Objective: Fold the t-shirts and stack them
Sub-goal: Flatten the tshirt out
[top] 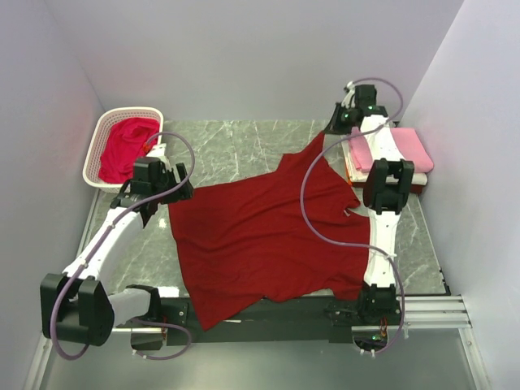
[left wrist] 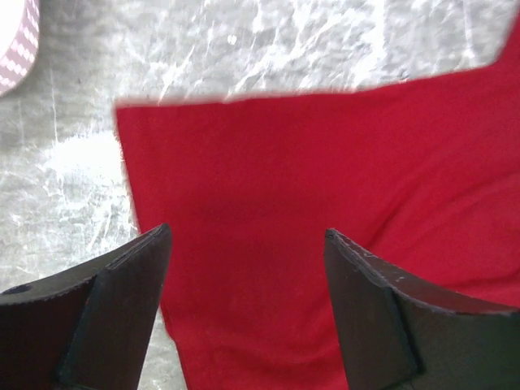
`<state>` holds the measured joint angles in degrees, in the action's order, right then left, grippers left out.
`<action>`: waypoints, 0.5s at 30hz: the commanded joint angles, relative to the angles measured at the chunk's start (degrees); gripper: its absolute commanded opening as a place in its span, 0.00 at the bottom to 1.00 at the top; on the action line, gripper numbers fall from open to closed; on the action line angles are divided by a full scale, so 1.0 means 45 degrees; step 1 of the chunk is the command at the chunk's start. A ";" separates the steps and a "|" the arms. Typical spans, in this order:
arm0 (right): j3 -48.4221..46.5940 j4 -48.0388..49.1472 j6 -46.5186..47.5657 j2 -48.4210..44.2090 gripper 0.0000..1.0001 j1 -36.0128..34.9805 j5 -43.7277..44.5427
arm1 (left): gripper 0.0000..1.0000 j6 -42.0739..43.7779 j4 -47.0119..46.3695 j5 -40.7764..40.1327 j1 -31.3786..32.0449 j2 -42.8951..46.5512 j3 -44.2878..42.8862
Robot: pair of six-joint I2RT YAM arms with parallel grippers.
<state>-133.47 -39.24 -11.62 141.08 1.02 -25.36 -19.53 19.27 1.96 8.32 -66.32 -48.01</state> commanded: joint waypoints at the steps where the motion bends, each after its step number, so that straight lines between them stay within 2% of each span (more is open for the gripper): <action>1: -0.0027 0.1299 0.0433 -0.1487 0.00 0.0087 -0.0730 | 0.80 -0.0386 -0.0357 0.0308 -0.0168 -0.0630 -0.0580; 6: 0.0108 0.1376 0.0609 -0.1662 0.00 0.0106 -0.1023 | 0.70 -0.0602 0.0015 -0.0043 -0.0558 -0.2017 -0.1576; 15: 0.0460 0.1416 0.0843 -0.1546 0.00 0.0126 -0.1121 | 0.61 -0.0134 0.0347 -0.0396 -0.1282 -0.4789 -0.2924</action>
<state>-131.90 -34.98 -9.17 135.98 1.58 -29.67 -21.10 20.49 0.93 3.07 -84.84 -57.84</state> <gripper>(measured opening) 0.007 0.624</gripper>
